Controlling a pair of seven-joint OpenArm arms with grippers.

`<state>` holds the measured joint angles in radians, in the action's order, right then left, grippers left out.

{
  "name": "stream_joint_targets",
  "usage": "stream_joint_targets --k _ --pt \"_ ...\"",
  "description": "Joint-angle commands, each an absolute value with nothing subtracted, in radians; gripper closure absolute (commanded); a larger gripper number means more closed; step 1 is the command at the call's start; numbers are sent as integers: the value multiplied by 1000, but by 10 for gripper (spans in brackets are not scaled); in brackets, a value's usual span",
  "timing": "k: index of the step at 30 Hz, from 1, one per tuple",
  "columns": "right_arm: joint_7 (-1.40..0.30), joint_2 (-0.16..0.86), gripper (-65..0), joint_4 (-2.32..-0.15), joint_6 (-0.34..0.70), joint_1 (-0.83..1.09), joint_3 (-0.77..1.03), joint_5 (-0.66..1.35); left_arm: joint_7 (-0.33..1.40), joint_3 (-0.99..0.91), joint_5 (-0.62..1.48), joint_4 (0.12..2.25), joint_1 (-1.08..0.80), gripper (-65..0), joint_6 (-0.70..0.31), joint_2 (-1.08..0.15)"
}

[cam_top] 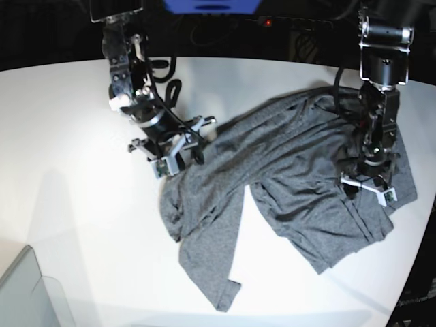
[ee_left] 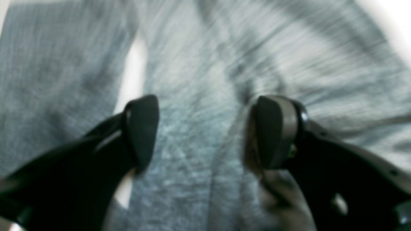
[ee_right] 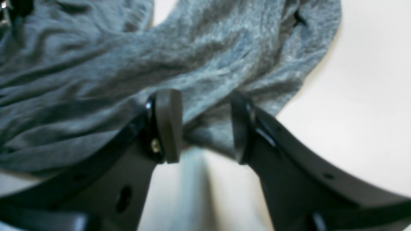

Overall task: Layout the t-shirt on the table in an organized manner, then fold the t-shirt properly
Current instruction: 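Grasp the shirt edge nearest the right gripper with the right gripper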

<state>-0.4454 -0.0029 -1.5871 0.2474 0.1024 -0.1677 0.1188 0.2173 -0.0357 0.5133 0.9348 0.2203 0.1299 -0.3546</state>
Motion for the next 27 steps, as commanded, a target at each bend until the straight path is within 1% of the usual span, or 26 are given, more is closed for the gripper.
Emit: stream_joint_targets --k 1,7,12,17,21,22,24,26,27 --pt "-440 -5 -256 -1593 251 68 -154 128 251 -39 529 921 237 -458 137 -369" --pt "-536 -5 -257 -1484 251 -110 -125 128 249 -39 530 898 185 -458 137 -390" --pt "-547 -7 -257 -1319 251 -239 -128 131 249 -39 530 898 170 -458 137 -390" --pt "-541 -8 -256 -1164 251 -323 -130 133 249 -41 530 898 140 -458 137 -390" --pt "-539 -25 -248 -1136 255 -332 -128 133 249 -41 532 898 139 -458 137 -390" --pt "-539 -33 -240 -1144 255 -331 -127 133 249 -41 532 898 139 -458 137 -390" --pt "-545 -41 -200 -1161 257 -323 -128 133 249 -41 532 898 139 -458 137 -389" --pt "-547 -42 -134 -1182 257 -306 -131 133 249 -41 532 898 140 -458 137 -386" --pt "-547 -45 -89 -1190 257 -297 -131 133 249 -41 532 898 142 -458 137 -386"
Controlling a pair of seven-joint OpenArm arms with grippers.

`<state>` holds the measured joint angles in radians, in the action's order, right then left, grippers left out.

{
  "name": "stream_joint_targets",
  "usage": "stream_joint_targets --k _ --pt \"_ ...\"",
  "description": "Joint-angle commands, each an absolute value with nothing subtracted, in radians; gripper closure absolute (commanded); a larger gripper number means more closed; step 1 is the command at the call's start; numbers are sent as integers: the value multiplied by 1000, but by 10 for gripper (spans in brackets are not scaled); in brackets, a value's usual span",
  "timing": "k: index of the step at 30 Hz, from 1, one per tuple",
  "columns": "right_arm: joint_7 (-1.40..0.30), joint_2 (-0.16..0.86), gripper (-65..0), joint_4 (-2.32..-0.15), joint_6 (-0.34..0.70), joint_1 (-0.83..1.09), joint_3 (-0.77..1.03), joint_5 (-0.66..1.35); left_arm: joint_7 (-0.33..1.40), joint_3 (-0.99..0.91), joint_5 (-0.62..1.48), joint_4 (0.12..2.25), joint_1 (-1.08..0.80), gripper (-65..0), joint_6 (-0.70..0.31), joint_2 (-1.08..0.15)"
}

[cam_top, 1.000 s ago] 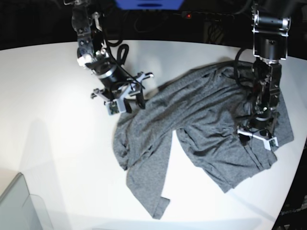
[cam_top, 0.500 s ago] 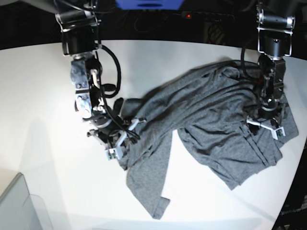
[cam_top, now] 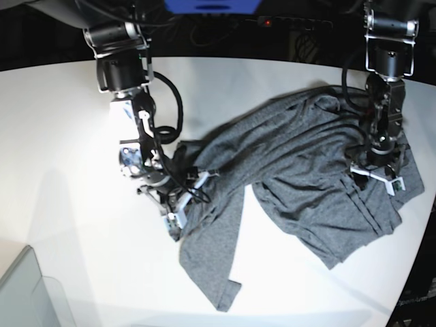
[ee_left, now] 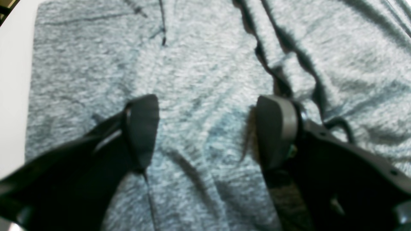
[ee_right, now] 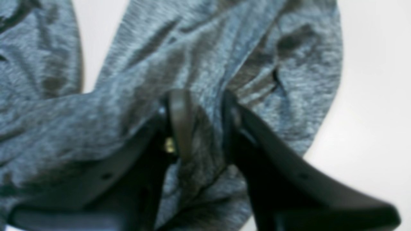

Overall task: Layout the t-shirt on the table in an organized manner, then fold the t-shirt properly
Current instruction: 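Grasp the shirt edge nearest the right gripper with the right gripper, then lift and stretch the shirt between both grippers, spreading it flat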

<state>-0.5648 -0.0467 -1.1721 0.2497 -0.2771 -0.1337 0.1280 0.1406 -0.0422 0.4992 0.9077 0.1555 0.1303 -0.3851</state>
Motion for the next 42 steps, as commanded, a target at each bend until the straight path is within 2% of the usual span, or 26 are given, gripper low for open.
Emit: stream_joint_targets --k 1,2,7,15,22,27,32,42 --pt "-545 -50 -46 -1194 257 -289 -133 133 249 -41 532 898 143 -458 137 -386" --pt "-547 -56 0 -1201 257 -285 -133 133 249 -41 532 898 145 -458 137 -386" --pt "-550 -42 0 -1331 257 -223 -125 131 249 -41 536 898 143 -458 137 -386" --pt "-581 13 0 -1690 251 -30 -67 128 249 -42 541 901 107 -458 137 -383" --pt "-611 13 0 -2015 257 225 50 131 254 -42 541 1070 -5 -458 140 -371" --pt "-596 13 0 -2038 257 375 79 133 257 -42 541 1152 -44 -458 147 -369" --pt "-507 15 0 -2034 257 498 104 131 257 -42 542 1222 -82 -458 147 -367" --pt "-490 30 0 -1942 257 512 277 131 257 -59 542 1409 -185 -458 147 -369"
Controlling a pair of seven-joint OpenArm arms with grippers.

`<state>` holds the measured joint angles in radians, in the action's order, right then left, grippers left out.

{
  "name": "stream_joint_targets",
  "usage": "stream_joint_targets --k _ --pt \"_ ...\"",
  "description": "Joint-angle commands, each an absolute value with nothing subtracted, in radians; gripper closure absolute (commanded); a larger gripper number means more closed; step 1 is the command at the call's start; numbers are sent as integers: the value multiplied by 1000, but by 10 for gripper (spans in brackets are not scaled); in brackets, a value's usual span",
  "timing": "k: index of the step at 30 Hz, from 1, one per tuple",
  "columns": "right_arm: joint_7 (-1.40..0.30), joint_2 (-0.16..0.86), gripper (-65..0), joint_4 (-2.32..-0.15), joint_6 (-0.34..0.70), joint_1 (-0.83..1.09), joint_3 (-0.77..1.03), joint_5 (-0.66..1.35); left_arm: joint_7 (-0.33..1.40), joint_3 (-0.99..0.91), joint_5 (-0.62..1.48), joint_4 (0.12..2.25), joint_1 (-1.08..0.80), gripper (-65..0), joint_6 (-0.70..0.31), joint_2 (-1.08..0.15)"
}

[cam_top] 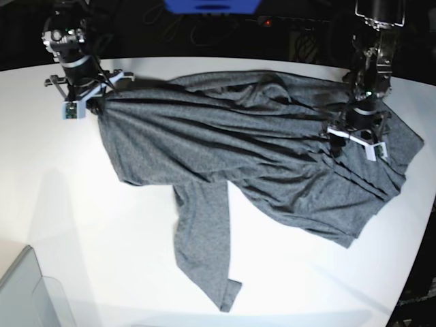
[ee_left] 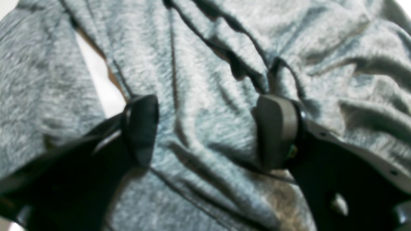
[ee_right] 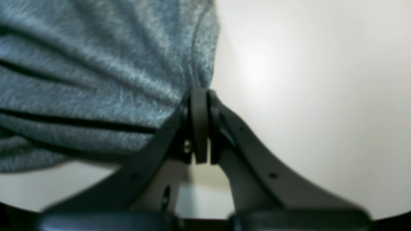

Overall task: Layout the t-shirt on the table in an organized manner, then fold the t-shirt properly
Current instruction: 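Lift and stretch the shirt between both grippers, spreading it flat, then release the shirt and grasp its hem with both grippers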

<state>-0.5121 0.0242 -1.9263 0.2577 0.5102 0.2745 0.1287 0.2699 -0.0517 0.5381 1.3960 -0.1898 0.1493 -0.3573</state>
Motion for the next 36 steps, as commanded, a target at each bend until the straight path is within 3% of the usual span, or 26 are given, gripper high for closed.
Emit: stream_joint_targets --k 1,8,16,25,36 --pt "-490 30 0 -1931 257 509 295 131 257 -85 542 1440 -200 -458 147 -367" --pt "-490 36 0 -1787 257 403 407 131 259 -259 530 1550 -209 -461 139 -311" --pt "-498 36 0 -1684 257 269 526 128 259 -214 530 1340 -117 -460 139 -312" --pt "-536 82 0 -1685 251 147 558 127 259 -217 533 1268 -156 -459 139 -311" --pt "-598 67 0 -1693 255 111 757 130 257 -217 541 1609 -196 -461 139 -305"
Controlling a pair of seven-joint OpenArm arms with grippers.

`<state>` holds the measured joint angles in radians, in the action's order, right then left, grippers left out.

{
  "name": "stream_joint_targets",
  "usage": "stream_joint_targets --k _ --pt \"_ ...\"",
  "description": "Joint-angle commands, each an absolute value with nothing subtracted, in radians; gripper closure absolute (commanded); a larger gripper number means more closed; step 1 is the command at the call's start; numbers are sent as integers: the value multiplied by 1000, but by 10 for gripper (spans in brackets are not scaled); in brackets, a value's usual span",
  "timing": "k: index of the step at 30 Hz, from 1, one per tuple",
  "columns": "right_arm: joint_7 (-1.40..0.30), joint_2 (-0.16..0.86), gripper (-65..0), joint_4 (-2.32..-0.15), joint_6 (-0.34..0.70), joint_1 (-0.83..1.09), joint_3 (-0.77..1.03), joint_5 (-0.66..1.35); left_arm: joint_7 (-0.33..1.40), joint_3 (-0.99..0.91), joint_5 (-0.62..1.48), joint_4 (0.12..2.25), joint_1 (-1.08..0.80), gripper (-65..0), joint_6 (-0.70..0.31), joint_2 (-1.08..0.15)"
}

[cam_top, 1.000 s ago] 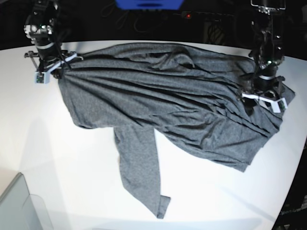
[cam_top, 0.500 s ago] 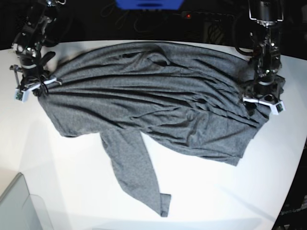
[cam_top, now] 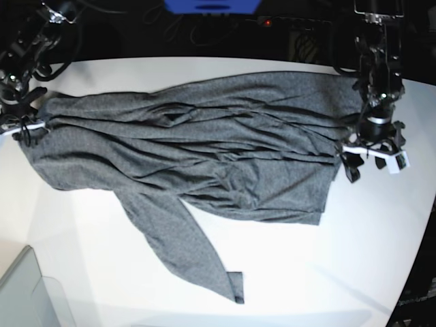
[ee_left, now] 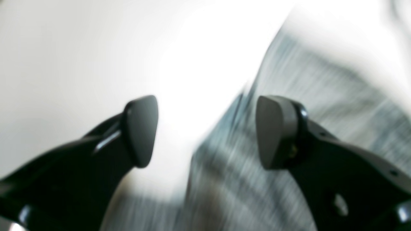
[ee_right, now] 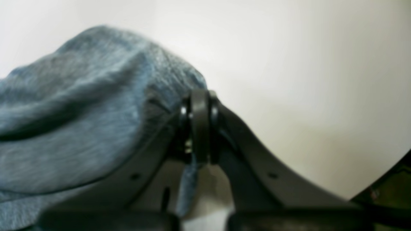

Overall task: Layout the t-shirt on the table in an organized manner, then fold the t-shirt properly
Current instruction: 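Release the shirt and grasp its hem with both grippers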

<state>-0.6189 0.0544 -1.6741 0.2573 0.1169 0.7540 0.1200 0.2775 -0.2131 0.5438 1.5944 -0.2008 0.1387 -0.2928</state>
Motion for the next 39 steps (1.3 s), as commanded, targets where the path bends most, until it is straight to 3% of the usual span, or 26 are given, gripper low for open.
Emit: stream_joint_targets --k 1,8,13,20,22,29,33,39 --pt "-598 65 0 -1692 255 111 754 128 257 -213 541 1623 -171 -461 139 -302" --pt "-598 64 0 -1684 257 113 759 128 259 -70 530 1610 -5 -461 139 -277" --pt "-599 79 -2 -1684 257 114 753 128 257 64 530 1483 162 -461 142 -226" --pt "-667 85 -248 -1690 257 117 743 128 251 176 530 1040 469 -461 140 -68" --pt "-661 81 -293 -1696 257 117 751 128 249 220 530 892 564 -461 140 -19" --pt "-659 56 -301 -1813 251 104 788 131 213 292 530 529 731 -458 140 62" --pt "-662 28 -301 -1854 257 22 751 131 189 289 539 573 661 -458 140 -2" --pt "-657 68 -293 -1673 255 -128 441 130 211 283 541 822 473 -458 147 -128"
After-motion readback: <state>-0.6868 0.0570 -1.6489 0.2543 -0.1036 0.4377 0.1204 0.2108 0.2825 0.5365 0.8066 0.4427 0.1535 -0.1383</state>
